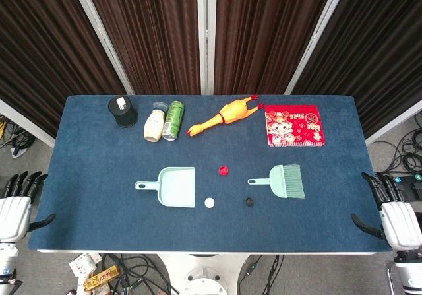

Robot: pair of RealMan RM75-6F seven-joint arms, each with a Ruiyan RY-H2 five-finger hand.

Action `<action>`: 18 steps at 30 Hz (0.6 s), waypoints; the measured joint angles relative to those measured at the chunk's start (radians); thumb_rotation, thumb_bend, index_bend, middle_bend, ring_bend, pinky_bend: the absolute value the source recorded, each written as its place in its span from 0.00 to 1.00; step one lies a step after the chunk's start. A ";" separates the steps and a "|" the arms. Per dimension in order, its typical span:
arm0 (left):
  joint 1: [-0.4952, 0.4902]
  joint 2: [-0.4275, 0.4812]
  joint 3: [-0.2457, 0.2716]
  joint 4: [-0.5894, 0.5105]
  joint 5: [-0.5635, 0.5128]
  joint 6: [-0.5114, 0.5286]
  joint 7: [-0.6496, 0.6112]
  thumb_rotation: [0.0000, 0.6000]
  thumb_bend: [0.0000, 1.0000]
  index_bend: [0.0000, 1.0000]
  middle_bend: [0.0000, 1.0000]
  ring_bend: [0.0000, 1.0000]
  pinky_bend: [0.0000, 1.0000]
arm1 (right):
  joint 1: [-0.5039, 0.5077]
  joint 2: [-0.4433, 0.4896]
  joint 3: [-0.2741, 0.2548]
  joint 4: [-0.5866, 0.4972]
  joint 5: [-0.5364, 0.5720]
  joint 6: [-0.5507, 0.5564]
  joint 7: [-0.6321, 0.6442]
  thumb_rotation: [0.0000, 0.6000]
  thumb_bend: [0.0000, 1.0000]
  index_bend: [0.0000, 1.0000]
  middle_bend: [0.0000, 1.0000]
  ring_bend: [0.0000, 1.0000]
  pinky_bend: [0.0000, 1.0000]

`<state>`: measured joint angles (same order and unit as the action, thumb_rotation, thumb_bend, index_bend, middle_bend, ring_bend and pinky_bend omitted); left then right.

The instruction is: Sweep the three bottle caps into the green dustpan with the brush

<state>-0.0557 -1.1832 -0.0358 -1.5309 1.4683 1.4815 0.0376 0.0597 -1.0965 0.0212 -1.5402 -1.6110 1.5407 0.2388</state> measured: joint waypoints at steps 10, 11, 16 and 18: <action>0.014 -0.022 0.001 0.017 0.008 0.032 0.003 1.00 0.12 0.13 0.10 0.03 0.06 | 0.005 0.007 -0.006 -0.003 -0.012 -0.005 0.026 1.00 0.15 0.00 0.14 0.00 0.00; 0.015 -0.022 0.001 0.017 0.009 0.033 0.003 1.00 0.12 0.13 0.10 0.03 0.06 | 0.005 0.007 -0.006 -0.003 -0.014 -0.004 0.026 1.00 0.15 0.00 0.14 0.00 0.00; 0.014 -0.018 0.002 0.013 0.013 0.031 0.001 1.00 0.12 0.13 0.10 0.04 0.06 | 0.023 0.009 -0.005 -0.009 -0.027 -0.021 0.008 1.00 0.19 0.00 0.16 0.00 0.00; 0.011 -0.015 0.004 0.011 0.013 0.023 -0.001 1.00 0.12 0.13 0.10 0.03 0.06 | 0.044 0.010 -0.003 -0.018 -0.032 -0.051 -0.013 1.00 0.21 0.02 0.19 0.00 0.00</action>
<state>-0.0447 -1.1979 -0.0322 -1.5197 1.4810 1.5045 0.0363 0.1035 -1.0864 0.0181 -1.5583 -1.6431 1.4894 0.2258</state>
